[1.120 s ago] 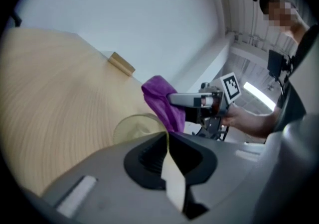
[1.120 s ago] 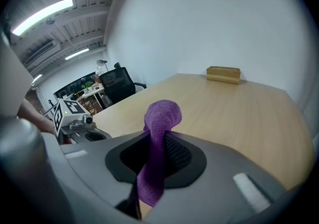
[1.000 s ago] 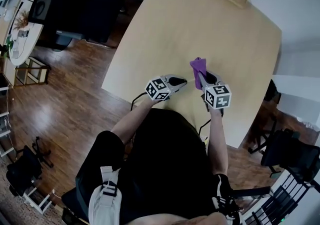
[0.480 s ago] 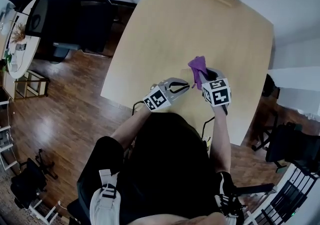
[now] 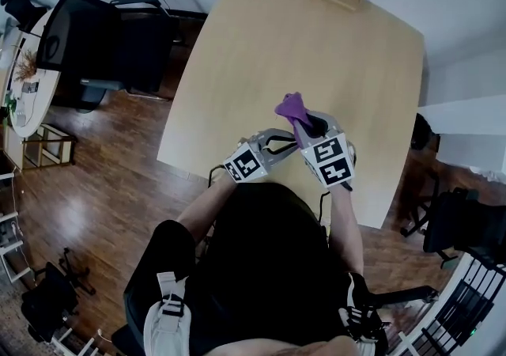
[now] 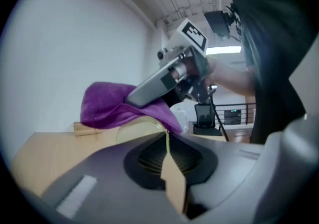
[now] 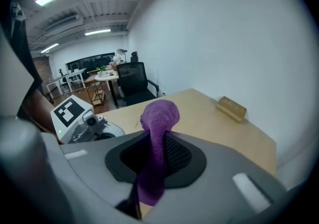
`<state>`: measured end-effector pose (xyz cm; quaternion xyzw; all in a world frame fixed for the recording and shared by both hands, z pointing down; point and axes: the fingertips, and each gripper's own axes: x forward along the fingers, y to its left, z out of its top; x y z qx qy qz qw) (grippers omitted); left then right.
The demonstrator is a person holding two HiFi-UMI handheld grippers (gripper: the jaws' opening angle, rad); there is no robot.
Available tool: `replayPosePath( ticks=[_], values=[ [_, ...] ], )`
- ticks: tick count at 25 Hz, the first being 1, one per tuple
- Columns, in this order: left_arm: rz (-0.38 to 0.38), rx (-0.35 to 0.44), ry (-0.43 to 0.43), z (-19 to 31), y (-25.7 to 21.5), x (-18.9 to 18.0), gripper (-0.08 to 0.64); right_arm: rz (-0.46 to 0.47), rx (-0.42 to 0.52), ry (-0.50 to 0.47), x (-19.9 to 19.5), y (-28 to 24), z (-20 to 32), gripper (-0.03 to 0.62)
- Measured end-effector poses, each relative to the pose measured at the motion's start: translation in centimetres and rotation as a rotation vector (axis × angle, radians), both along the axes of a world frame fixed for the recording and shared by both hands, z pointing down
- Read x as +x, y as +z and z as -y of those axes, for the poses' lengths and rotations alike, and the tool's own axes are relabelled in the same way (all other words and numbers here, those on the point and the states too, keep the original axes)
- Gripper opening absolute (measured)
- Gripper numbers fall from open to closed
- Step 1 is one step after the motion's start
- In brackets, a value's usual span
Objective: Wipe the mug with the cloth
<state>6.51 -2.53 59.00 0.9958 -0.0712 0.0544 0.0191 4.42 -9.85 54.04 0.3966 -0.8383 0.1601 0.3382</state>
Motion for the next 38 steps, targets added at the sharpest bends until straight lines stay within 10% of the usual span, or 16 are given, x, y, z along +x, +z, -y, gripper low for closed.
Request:
replayPosePath(
  ticks=[4,8,13,18,24,29,34,38],
  values=[
    [-0.150,-0.132,0.005,0.1,-2.9,-1.1,0.034,-0.010,-0.046,0.129,5.8,2.1,1.1,0.064],
    [-0.309,-0.423,0.041,0.9,-4.9,-2.1,0.034,-0.049,-0.107,0.288,12.7,5.4,1.0,0.066],
    [-0.391,-0.706,0.065,2.0,-4.4,-2.2,0.035,0.078,0.112,0.181,7.5,-2.1,0.1,0.064],
    [-0.382,-0.701,0.082,2.0,-5.1,-1.2,0.035,0.019,0.084,-0.037,-0.7,-1.9,-1.6,0.064],
    [-0.373,-0.689,0.082,1.5,-5.1,-1.9,0.037,-0.037,-0.040,0.140,6.3,2.6,-0.3,0.064],
    [-0.502,-0.866,0.053,2.7,-4.7,-2.9,0.035,-0.098,0.010,0.310,13.0,3.0,-0.3,0.066],
    [-0.584,-0.968,0.033,4.1,-5.0,-2.7,0.035,0.070,0.197,0.084,2.6,-4.2,-0.9,0.064],
    [-0.592,-0.975,0.038,4.0,-5.9,-2.3,0.038,-0.016,0.170,0.015,-0.2,-2.1,-1.7,0.064]
  ],
)
